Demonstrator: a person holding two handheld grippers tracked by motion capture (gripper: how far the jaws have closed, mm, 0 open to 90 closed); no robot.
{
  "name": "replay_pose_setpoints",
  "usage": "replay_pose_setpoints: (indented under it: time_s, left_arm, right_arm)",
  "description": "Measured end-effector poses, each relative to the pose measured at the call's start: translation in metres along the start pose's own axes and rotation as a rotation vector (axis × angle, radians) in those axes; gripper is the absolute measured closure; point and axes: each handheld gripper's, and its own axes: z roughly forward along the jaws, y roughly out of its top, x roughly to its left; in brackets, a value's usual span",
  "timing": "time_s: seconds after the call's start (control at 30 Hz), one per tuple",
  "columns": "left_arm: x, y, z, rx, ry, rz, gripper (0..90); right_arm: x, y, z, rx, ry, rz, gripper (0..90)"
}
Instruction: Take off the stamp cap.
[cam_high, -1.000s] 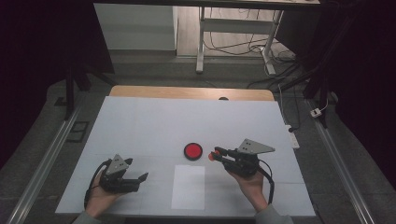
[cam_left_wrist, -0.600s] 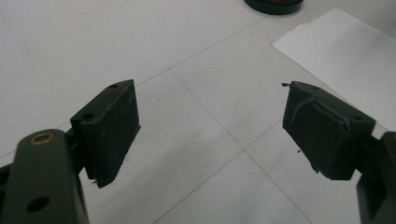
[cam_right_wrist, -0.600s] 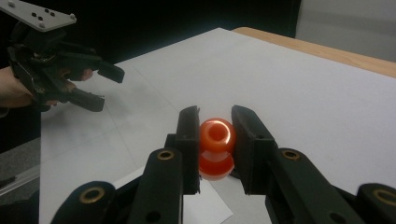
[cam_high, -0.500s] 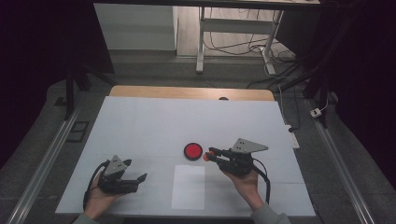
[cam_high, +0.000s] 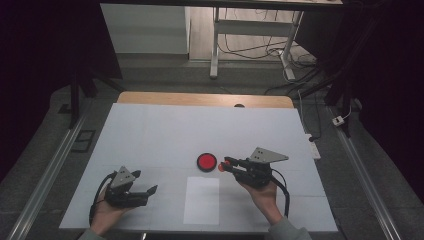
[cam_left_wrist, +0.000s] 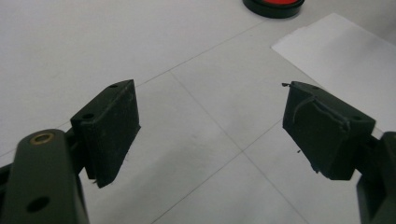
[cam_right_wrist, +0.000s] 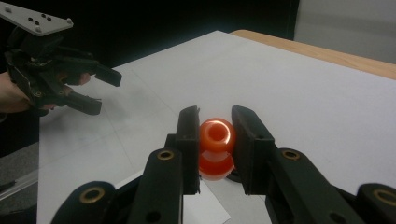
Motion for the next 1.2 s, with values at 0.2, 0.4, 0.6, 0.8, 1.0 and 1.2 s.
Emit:
replay_pose_setpoints:
  time_s: [0.2,0.4,0.6,0.8,1.0,1.2]
  left_arm:
    - [-0.006,0.007,0.003,-0.004,-0.017,0.03,19.2]
    - [-0.014,0.019,0.006,-0.02,-0.052,0.026,19.2]
    - [-0.026,0.03,0.008,-0.022,-0.066,0.067,19.3]
    - [-0.032,0.035,0.013,-0.013,-0.073,0.102,19.6]
    - [-0.037,0.041,0.019,-0.014,-0.089,0.126,20.2]
    - [-0.045,0.054,0.029,-0.012,-0.115,0.132,20.4]
  right_arm:
    - [-0.001,0.0,0.001,0.001,0.004,0.002,72.3]
    - [0.0,0.0,0.004,0.0,0.023,0.003,72.3]
    - [0.004,0.001,0.004,-0.006,0.031,0.0,72.3]
    - [0.003,0.002,0.007,0.002,0.032,-0.004,72.3]
    - [0.005,0.001,0.009,0.013,0.034,-0.011,72.3]
    - [0.007,0.0,0.008,0.009,0.042,-0.013,72.3]
